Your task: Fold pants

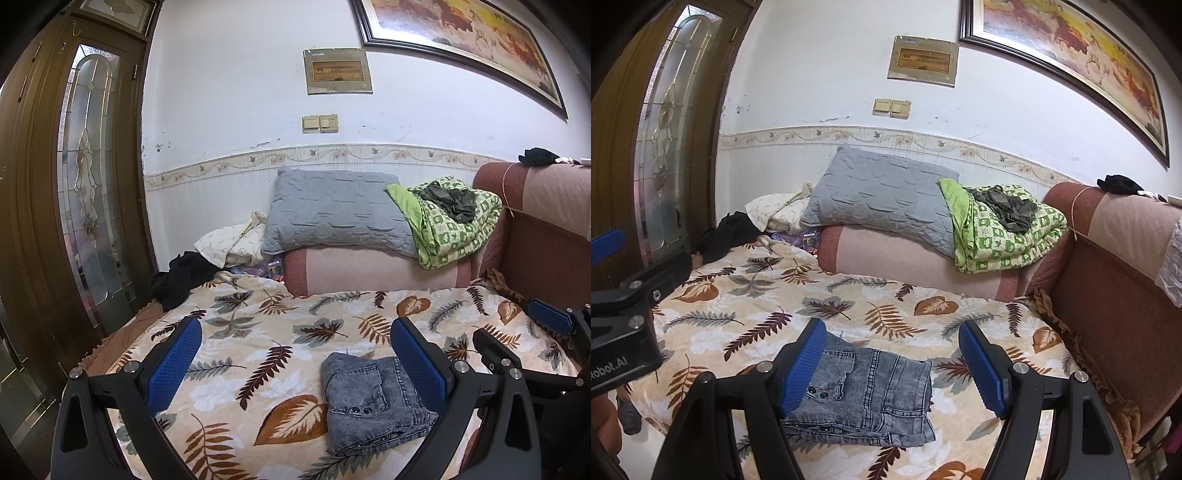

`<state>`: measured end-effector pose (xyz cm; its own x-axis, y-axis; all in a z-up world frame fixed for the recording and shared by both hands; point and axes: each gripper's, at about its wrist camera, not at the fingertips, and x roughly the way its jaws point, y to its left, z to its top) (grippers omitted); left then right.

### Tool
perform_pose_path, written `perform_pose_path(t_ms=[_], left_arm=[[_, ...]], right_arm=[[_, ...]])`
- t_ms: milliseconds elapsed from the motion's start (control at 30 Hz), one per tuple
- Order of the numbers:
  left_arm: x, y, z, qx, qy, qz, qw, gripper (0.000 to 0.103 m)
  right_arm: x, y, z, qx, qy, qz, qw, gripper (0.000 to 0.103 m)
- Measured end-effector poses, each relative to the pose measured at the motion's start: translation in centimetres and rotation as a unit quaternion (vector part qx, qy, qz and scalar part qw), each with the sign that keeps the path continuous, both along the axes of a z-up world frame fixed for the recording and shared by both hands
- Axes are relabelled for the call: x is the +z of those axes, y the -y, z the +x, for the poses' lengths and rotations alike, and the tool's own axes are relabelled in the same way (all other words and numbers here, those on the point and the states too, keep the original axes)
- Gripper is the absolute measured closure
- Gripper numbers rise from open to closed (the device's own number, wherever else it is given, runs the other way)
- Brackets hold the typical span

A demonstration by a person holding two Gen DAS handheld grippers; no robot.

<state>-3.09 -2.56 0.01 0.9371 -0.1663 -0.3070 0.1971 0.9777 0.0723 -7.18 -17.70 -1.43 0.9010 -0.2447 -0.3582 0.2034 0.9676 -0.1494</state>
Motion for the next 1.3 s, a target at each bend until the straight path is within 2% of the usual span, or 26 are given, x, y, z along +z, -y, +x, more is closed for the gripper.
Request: perform_pose_path(t_ms=[467,1300], left_arm=[[0.3,-0.6,0.0,0.0,-0.004,-0.016,0.9999,0.001],[-0.6,0.0,1.8,0.003,-0.012,0.003,0.9999,0.001]], right_arm=[[-0.1,-0.6,0.4,0.008,-0.008,-0.006,1.0,0.026],[-1.2,-0.3,2.7,0.01,-0.022,-0.005,1.0,0.026]])
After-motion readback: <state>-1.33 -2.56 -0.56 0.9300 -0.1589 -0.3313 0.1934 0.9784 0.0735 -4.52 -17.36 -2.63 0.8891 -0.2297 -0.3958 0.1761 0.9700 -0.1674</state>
